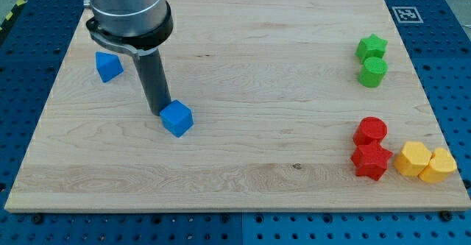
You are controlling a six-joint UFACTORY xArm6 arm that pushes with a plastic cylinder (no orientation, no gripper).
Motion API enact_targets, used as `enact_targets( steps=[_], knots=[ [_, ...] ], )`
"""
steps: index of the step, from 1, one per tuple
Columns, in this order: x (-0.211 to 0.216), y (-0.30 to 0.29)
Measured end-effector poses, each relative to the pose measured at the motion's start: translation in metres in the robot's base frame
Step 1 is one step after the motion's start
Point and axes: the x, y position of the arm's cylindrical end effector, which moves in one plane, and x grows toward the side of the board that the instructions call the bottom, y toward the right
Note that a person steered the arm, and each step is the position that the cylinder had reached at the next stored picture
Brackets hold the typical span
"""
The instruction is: Place the blue cube diagonal to the red blocks
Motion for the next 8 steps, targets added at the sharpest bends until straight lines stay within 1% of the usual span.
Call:
enact_targets(
  steps=[1,2,3,5,6,8],
  knots=[
    [0.03,-0.003],
    [0.037,-0.003],
    [0.037,0.0],
    [0.036,0.055],
    [0.036,0.069],
    [0.028,0.064]
  ],
)
